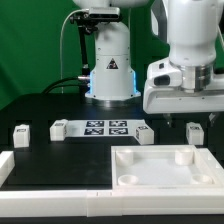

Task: Assemble one leg

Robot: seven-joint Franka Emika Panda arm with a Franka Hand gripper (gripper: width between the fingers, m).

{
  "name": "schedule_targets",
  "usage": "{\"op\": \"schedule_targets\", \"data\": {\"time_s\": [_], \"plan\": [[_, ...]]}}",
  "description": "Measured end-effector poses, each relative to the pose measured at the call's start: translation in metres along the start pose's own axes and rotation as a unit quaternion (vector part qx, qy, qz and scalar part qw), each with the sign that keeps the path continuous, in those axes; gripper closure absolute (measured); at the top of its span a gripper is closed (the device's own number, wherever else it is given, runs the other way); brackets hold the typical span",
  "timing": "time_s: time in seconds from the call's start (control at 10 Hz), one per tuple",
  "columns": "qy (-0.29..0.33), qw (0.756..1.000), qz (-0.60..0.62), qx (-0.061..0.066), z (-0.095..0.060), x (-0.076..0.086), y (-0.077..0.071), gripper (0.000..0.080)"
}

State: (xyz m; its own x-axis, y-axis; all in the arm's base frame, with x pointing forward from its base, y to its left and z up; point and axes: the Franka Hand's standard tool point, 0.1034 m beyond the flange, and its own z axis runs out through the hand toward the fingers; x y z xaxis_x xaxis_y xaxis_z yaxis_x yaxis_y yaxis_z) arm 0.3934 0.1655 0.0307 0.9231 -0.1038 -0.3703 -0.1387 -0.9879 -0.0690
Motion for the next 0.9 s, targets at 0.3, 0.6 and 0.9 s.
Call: {"op": "schedule_targets", "data": {"time_s": [0.3, 0.6, 0.9], "plan": [[-0.112, 0.994, -0.002, -0.01, 0.006, -0.006, -0.009, 0.0151], [-0.209, 0.978, -0.002, -0.015, 0.011, -0.005, -0.015, 0.0151], [-0.199, 0.98, 0.001, -0.015, 0.023, -0.003, -0.011, 0.0151]]}}
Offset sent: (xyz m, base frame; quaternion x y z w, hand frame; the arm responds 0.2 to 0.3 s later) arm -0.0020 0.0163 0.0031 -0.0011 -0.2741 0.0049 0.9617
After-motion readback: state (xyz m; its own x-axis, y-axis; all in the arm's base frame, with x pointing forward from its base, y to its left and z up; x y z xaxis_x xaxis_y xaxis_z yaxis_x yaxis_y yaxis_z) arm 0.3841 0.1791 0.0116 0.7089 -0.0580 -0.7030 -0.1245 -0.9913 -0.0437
